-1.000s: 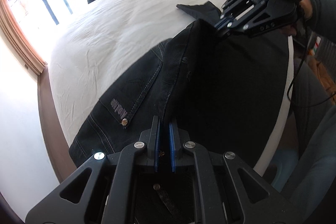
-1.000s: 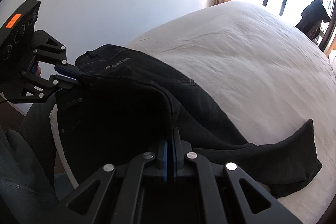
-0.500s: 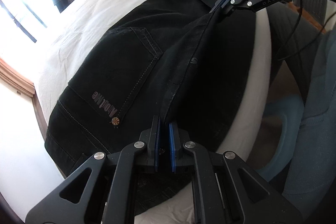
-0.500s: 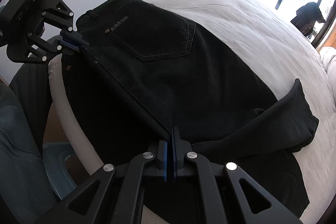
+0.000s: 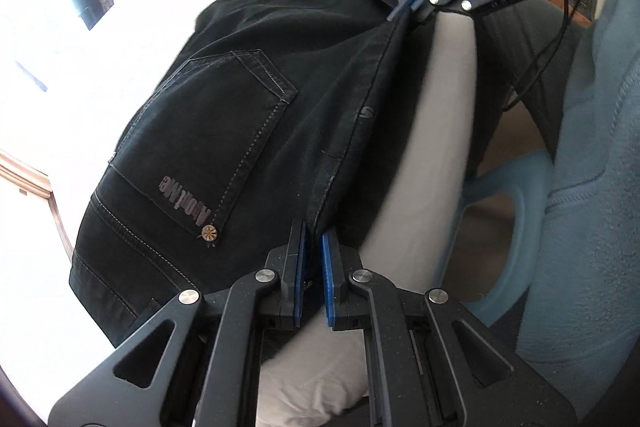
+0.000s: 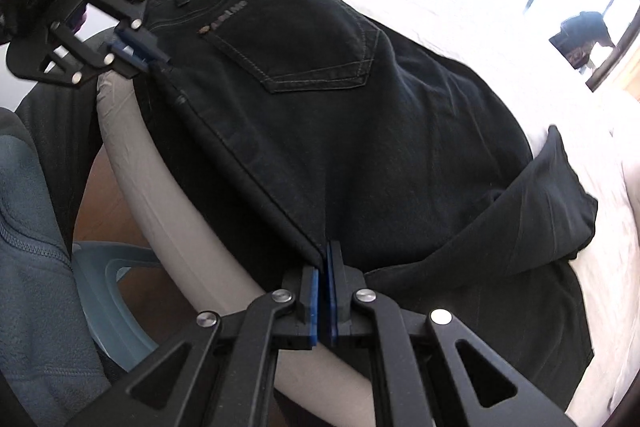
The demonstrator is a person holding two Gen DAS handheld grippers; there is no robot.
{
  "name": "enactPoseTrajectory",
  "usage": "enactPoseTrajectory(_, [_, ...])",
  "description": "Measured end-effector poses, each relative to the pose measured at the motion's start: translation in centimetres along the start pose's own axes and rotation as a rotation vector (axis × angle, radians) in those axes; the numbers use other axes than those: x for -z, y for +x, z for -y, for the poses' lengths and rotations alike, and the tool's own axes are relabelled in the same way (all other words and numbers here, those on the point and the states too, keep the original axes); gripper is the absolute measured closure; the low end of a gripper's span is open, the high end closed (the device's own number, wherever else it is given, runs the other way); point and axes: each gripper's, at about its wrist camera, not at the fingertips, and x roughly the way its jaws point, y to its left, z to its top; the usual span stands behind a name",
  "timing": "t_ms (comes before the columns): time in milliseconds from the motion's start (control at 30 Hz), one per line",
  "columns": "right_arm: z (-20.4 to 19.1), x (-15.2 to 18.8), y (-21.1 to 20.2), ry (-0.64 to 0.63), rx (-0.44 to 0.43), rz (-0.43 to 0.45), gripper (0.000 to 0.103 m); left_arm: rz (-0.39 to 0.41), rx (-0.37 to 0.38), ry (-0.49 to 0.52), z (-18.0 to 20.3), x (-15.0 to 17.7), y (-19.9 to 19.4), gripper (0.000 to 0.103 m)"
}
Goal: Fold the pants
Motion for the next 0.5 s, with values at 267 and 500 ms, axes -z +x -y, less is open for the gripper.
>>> enactPoseTrajectory(267, [0.2, 0.8, 0.5, 0.016, -0.008, -0.016, 0.098, -0.016, 0.022, -0.022, -1.3, -0.1, 1.0, 0.096])
enactPoseTrajectory(500, [-0.6, 1.2, 0.4, 0.01, -0.006, -0.009, 0.098, -0.014, 0.021, -0.054, -2.1, 0.2, 1.2, 0.096])
